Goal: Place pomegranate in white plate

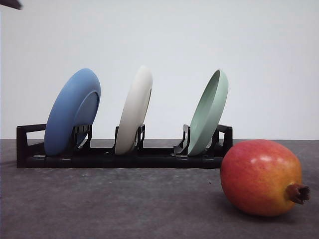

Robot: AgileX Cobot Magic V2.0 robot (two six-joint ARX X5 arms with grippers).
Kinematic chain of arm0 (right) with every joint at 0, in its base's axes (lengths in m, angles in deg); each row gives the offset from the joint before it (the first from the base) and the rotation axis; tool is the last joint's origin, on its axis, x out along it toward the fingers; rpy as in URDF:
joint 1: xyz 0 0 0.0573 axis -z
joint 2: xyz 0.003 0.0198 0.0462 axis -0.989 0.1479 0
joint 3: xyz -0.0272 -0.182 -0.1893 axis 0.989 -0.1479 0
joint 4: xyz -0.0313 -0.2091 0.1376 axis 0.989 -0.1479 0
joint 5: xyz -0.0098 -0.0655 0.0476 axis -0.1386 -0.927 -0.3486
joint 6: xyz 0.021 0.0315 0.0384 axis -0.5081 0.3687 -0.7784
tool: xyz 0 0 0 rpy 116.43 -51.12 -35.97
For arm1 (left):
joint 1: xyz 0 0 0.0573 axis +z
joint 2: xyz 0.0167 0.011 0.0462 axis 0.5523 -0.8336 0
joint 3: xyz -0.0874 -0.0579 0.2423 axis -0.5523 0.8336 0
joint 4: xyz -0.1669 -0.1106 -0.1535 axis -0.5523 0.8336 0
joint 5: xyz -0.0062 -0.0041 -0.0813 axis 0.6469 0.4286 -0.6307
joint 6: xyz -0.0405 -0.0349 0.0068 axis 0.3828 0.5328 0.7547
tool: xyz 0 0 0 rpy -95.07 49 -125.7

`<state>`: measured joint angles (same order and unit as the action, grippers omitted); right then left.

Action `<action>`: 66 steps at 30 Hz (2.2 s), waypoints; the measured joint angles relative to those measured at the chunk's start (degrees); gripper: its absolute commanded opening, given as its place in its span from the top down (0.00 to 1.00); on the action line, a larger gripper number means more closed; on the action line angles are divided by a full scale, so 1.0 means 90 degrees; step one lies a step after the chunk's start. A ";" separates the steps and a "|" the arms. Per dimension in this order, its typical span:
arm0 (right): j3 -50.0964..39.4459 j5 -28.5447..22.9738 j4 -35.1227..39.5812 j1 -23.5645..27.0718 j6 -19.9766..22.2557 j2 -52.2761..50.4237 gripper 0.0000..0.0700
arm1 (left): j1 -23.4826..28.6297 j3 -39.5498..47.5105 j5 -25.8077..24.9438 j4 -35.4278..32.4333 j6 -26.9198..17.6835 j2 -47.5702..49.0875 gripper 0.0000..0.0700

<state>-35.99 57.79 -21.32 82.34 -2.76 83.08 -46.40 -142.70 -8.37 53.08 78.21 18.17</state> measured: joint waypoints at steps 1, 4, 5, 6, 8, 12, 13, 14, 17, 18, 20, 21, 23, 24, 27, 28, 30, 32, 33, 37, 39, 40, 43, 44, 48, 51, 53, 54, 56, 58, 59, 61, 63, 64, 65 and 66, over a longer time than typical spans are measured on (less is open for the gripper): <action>0.0000 0.0000 0.0000 0.0000 0.0000 0.0004 0.24 | -0.0141 -0.0141 0.0092 -0.0089 0.0000 -0.0208 0.31; 0.0000 0.0000 0.0000 0.0000 0.0000 0.0011 0.24 | -0.0480 -0.0621 0.0294 -0.0207 -0.0007 -0.0816 0.31; 0.0000 0.0000 0.0000 0.0000 0.0000 0.0011 0.24 | -0.0577 -0.0786 0.0333 -0.0231 -0.0018 -0.1018 0.31; 0.0000 0.0000 0.0000 0.0000 0.0000 0.0011 0.24 | -0.0700 -0.1000 0.0414 -0.0242 -0.0036 -0.1274 0.32; 0.0000 -0.0002 0.0000 0.0000 0.0000 0.0011 0.24 | -0.0876 -0.1336 0.0493 -0.0252 -0.0078 -0.1682 0.32; 0.0000 -0.0002 0.0000 0.0000 0.0000 0.0011 0.24 | -0.1191 -0.2041 0.0601 -0.0271 -0.0127 -0.2590 0.32; 0.0000 0.0000 -0.0002 0.0000 0.0000 0.0011 0.24 | -0.1255 -0.2216 0.0601 -0.0273 -0.0132 -0.2826 0.32; 0.0000 -0.0002 -0.0002 0.0000 0.0000 0.0011 0.24 | -0.1310 -0.2365 0.0603 -0.0268 -0.0137 -0.3027 0.32; 0.0000 0.0000 -0.0005 0.0000 0.0000 0.0011 0.24 | -0.1485 -0.2846 0.0617 -0.0271 -0.0151 -0.3686 0.32; 0.0000 0.0000 -0.0010 0.0000 0.0000 0.0011 0.24 | -0.1529 -0.2955 0.0650 -0.0268 -0.0153 -0.3845 0.32; 0.0000 0.0000 -0.0023 0.0000 0.0000 0.0011 0.24 | -0.1633 -0.3203 0.0785 -0.0260 -0.0171 -0.4220 0.32; 0.0000 -0.0002 -0.0032 0.0000 0.0000 0.0011 0.24 | -0.1676 -0.3318 0.0815 -0.0247 -0.0181 -0.4400 0.32; 0.0000 0.0000 -0.0039 0.0000 0.0000 0.0011 0.24 | -0.1742 -0.3495 0.0912 -0.0242 -0.0197 -0.4688 0.32; 0.0000 0.0000 -0.0048 0.0000 0.0000 0.0012 0.24 | -0.1770 -0.3552 0.0950 -0.0244 -0.0199 -0.4803 0.32; 0.0000 -0.0002 -0.0080 0.0000 0.0000 0.0014 0.24 | -0.1860 -0.3651 0.1141 -0.0220 -0.0199 -0.5077 0.32; 0.0000 0.0000 -0.0082 0.0000 0.0000 0.0016 0.24 | -0.1894 -0.3666 0.1202 -0.0238 -0.0199 -0.5158 0.32; 0.0000 0.0000 -0.0080 0.0000 0.0000 0.0023 0.24 | -0.1952 -0.3666 0.1375 -0.0239 -0.0199 -0.5270 0.32; 0.0000 0.0000 -0.0085 0.0000 0.0000 0.0041 0.24 | -0.2002 -0.3666 0.1525 -0.0239 -0.0205 -0.5368 0.32; 0.0000 0.0000 -0.0095 0.0000 0.0000 0.0048 0.24 | -0.2018 -0.3666 0.1579 -0.0239 -0.0212 -0.5418 0.32; 0.0000 -0.0002 -0.0171 0.0000 0.0000 0.0098 0.24 | -0.2031 -0.3666 0.1767 -0.0200 -0.0242 -0.5613 0.32; 0.0000 0.0000 -0.0173 0.0000 0.0000 0.0111 0.24 | -0.2031 -0.3666 0.1838 -0.0163 -0.0243 -0.5655 0.33; 0.0000 0.0000 -0.0174 0.0000 0.0000 0.0111 0.24 | -0.2031 -0.3666 0.1893 -0.0137 -0.0245 -0.5661 0.33; 0.0000 -0.0001 -0.0172 0.0000 0.0000 0.0111 0.24 | -0.2031 -0.3666 0.1937 -0.0087 -0.0245 -0.5664 0.39; 0.0000 0.0000 -0.0173 0.0000 0.0000 0.0111 0.24 | -0.2031 -0.3666 0.1939 -0.0081 -0.0245 -0.5664 0.44; 0.0000 0.0000 -0.0173 0.0000 0.0000 0.0111 0.24 | -0.2031 -0.3666 0.1939 -0.0014 -0.0245 -0.5664 0.52; 0.0000 0.0000 -0.0175 0.0000 0.0000 0.0111 0.24 | -0.2031 -0.3668 0.1938 0.0136 -0.0245 -0.5664 0.61; 0.0000 0.0000 -0.0172 -0.0001 0.0000 0.0111 0.24 | -0.2031 -0.3668 0.1924 0.0217 -0.0245 -0.5664 0.71; 0.0000 0.0000 -0.0173 -0.0003 0.0000 0.0111 0.24 | -0.2031 -0.3668 0.1904 0.0241 -0.0245 -0.5664 0.75; 0.0000 0.0000 -0.0174 -0.0013 0.0000 0.0111 0.24 | -0.2031 -0.3668 0.1781 0.0270 -0.0243 -0.5664 0.82; 0.0000 0.0000 -0.0172 -0.0017 0.0000 0.0111 0.24 | -0.2031 -0.3668 0.1603 0.0304 -0.0241 -0.5664 0.87; 0.0000 0.0000 -0.0172 -0.0017 0.0000 0.0111 0.24 | -0.2031 -0.3668 0.1528 0.0320 -0.0240 -0.5664 0.90; 0.0000 0.0000 -0.0174 -0.0017 0.0000 0.0111 0.24 | -0.2031 -0.3668 0.1416 0.0336 -0.0240 -0.5664 0.98; 0.0000 0.0000 -0.0175 -0.0017 0.0000 0.0111 0.24 | -0.2031 -0.3668 0.1344 0.0339 -0.0217 -0.5664 0.99; 0.0000 0.0000 -0.0173 -0.0017 0.0000 0.0111 0.24 | -0.2031 -0.3668 0.1280 0.0347 -0.0181 -0.5664 1.00; 0.0000 0.0000 -0.0173 -0.0017 0.0000 0.0111 0.24 | -0.2031 -0.3668 0.1238 0.0353 -0.0132 -0.5664 1.00; 0.0000 0.0000 -0.0175 -0.0017 0.0000 0.0111 0.24 | -0.2031 -0.3668 0.1213 0.0358 -0.0074 -0.5664 1.00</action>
<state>-35.99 57.79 -22.90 82.18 -2.76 84.08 -64.68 -175.71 2.55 56.31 77.54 -32.80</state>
